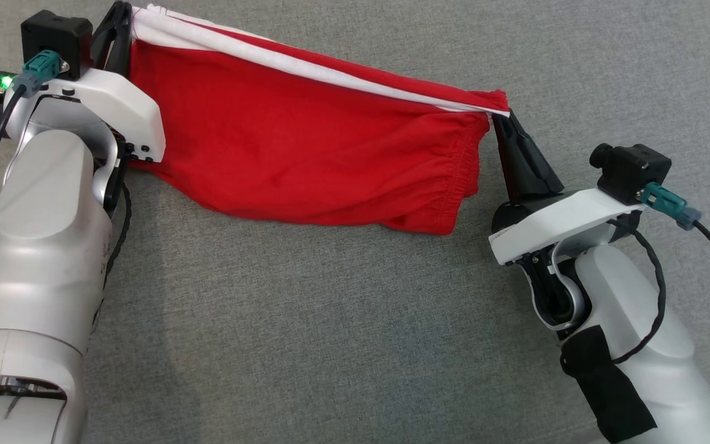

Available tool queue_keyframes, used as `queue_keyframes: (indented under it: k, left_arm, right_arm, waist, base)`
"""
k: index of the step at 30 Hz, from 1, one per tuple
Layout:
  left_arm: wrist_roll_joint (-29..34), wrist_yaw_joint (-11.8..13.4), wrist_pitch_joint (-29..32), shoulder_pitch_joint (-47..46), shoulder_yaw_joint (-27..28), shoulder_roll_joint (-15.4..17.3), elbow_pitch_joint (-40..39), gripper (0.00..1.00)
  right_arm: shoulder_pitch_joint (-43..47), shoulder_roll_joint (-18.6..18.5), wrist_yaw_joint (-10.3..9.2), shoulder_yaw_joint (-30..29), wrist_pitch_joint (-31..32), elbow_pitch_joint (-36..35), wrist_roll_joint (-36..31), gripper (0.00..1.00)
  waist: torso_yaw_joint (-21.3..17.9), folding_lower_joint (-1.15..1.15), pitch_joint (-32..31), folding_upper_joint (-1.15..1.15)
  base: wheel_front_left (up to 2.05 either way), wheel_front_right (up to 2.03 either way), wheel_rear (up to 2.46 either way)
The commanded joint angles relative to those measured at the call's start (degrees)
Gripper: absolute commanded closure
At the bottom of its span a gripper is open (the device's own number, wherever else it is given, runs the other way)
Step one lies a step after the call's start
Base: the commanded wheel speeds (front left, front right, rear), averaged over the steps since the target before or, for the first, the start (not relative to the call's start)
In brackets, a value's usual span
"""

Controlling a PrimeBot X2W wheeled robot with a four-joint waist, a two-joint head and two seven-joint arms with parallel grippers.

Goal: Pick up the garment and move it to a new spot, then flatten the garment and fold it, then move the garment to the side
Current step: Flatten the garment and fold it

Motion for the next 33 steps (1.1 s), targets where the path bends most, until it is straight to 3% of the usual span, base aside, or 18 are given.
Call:
queue_keyframes:
  k: [1, 2, 3, 4, 5, 12, 16, 21, 28, 29, 30, 33]
  left_arm:
    - [0.1, 0.1, 0.0, -1.2, 0.0, 0.3, 0.6, 1.0]
    - [0.1, 0.2, 0.0, -1.4, -0.1, 0.2, 0.9, 1.0]
    - [0.0, 0.5, 0.0, -1.5, 0.0, 0.2, 1.1, 0.96]
    - [-0.2, 0.7, 0.0, -1.4, 0.1, 0.1, 1.2, 0.53]
    - [-0.4, 0.8, 0.0, -1.4, 0.2, 0.1, 0.7, 0.0]
    - [-1.5, 1.3, 0.0, 1.9, 1.1, -0.7, -1.5, 0.0]
    - [-2.6, 0.1, 0.0, 4.1, 1.0, -1.9, 2.1, 0.0]
    - [-3.4, -0.9, 3.7, 4.3, 0.4, -2.9, 8.7, 0.0]
    - [-4.3, -0.7, 10.8, 4.0, 0.2, -2.5, 11.1, 0.0]
    - [-4.4, -0.9, 12.1, 4.2, 0.1, -2.5, 11.4, 0.29]
    - [-4.5, -1.1, 13.2, 4.6, 0.0, -2.5, 11.6, 1.0]
    - [-4.9, -1.1, 14.3, 5.4, 0.0, -2.4, 11.8, 1.0]
  right_arm:
    - [-0.4, -0.4, -0.02, 0.4, -0.3, -0.1, 0.5, 1.0]
    - [-0.5, -0.4, -0.02, 0.8, -0.3, -0.1, 0.8, 0.91]
    - [-0.6, -0.5, -0.02, 1.0, -0.3, -0.1, 1.1, 0.63]
    - [-0.7, -0.5, -0.02, 1.2, -0.3, -0.2, 1.4, 0.23]
    - [-0.6, -0.4, -0.02, 1.4, -0.3, -0.2, 1.5, 0.0]
    - [1.3, -0.4, -0.02, -2.5, -0.3, -2.3, -2.5, 0.0]
    - [3.7, -0.4, -0.02, -5.0, -0.3, -3.5, -4.5, 0.0]
    - [6.9, -0.4, -0.02, -7.2, -0.2, -3.2, -5.5, 0.0]
    - [9.1, -0.4, -0.02, -8.1, -0.2, -3.3, -6.1, 0.0]
    - [9.2, -0.4, -0.02, -8.1, -0.2, -3.4, -6.1, 0.0]
    - [9.3, -0.4, -0.02, -8.2, -0.2, -3.4, -6.1, 0.0]
    - [9.7, -0.4, -0.02, -8.2, -0.2, -3.4, -6.2, 0.0]
  waist:
    - [-0.1, 0.0, 0.1, 0.0]
    - [-0.1, 0.0, 0.1, 0.0]
    - [-0.2, 0.0, 0.2, 0.0]
    - [-0.3, 0.0, 0.2, 0.0]
    - [-0.3, 0.0, 0.3, 0.0]
    - [0.4, 0.0, -1.0, 0.0]
    - [1.2, 0.0, -2.7, 0.0]
    - [1.9, 0.0, -4.5, 0.0]
    - [1.2, 0.0, -5.3, 0.0]
    - [1.1, 0.0, -5.4, 0.0]
    - [0.9, 0.0, -5.6, 0.0]
    - [0.7, 0.0, -6.1, 0.0]
  base:
    - [0.0, 0.0, 0.0]
    - [0.0, 0.0, 0.0]
    - [0.0, 0.0, 0.0]
    - [0.0, 0.0, 0.0]
    - [0.0, 0.0, 0.0]
    - [0.0, 0.0, 0.0]
    - [0.0, 0.0, 0.0]
    - [0.0, 0.0, 0.0]
    - [0.0, 0.0, 0.0]
    - [0.0, 0.0, 0.0]
    - [0.0, 0.0, 0.0]
    - [0.0, 0.0, 0.0]
